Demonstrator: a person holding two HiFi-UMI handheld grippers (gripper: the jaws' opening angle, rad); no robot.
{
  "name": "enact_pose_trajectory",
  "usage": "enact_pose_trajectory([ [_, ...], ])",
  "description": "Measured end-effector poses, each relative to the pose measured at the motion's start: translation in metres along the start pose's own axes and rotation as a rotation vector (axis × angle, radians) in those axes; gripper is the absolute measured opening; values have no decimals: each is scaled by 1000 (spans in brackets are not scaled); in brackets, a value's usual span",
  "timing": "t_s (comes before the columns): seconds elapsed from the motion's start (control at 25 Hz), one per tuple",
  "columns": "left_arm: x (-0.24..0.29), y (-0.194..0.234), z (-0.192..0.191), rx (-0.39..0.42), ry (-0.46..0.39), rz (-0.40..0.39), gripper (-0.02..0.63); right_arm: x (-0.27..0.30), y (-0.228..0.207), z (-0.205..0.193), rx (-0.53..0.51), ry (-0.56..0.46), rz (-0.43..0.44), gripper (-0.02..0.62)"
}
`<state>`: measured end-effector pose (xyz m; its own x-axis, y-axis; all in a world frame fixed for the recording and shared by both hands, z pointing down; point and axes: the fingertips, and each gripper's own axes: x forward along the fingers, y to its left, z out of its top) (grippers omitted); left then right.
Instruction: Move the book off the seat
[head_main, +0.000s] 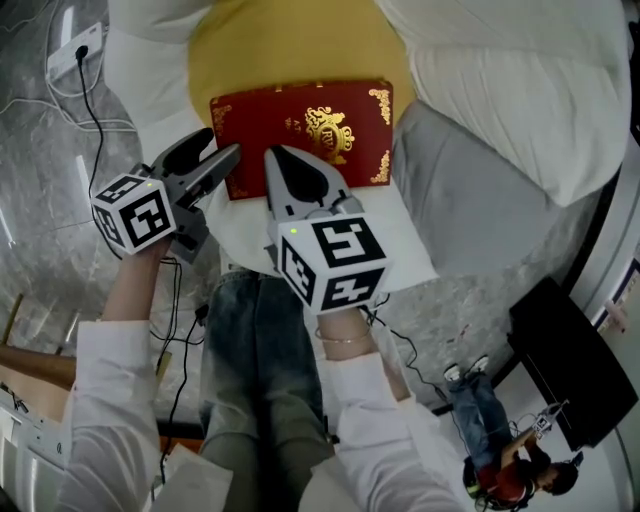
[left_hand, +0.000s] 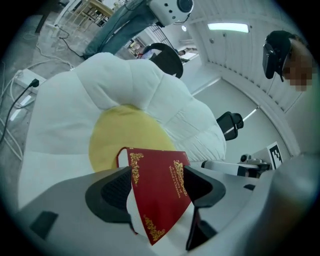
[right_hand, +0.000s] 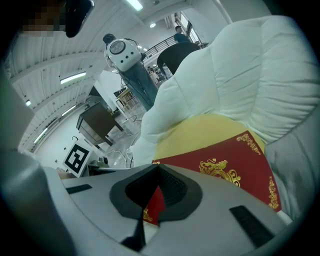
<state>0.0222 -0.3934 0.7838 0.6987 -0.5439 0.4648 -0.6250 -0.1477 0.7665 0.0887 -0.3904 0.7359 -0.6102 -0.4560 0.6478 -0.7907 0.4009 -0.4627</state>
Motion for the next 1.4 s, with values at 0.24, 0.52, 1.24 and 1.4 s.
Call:
enact_pose_trajectory([
  [0.24, 3, 22, -20, -67, 60, 25, 348, 4, 2, 1, 6, -7, 11, 12],
  [0.52, 18, 29, -48, -144, 125, -22, 351, 4, -1, -8, 19, 5, 8, 12],
  [1.24, 39, 43, -59, -211, 177, -89, 367, 2, -11, -27, 35, 10, -7, 12],
  [1.4, 39, 44, -60, -210, 181, -91, 370, 1, -8, -25, 27, -2, 1, 12],
])
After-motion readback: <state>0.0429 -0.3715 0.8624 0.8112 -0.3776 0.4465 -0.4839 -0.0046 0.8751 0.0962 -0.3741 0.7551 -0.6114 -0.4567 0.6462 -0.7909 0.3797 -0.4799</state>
